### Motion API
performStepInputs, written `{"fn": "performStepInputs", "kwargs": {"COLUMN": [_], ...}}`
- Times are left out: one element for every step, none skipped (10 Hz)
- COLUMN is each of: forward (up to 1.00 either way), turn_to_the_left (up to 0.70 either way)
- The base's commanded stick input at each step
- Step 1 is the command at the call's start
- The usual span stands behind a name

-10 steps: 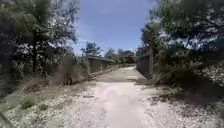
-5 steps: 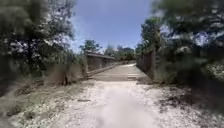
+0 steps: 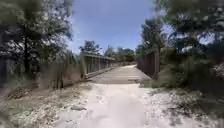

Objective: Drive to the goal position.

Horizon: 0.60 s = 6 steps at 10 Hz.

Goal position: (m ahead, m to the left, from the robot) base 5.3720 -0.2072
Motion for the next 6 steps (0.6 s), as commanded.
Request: {"fn": "performStepInputs", "kwargs": {"forward": [0.5, 0.5, 0.5, 0.5, 0.5, 0.5], "turn_to_the_left": [0.0, 0.0, 0.0, 0.0, 0.0, 0.0]}}
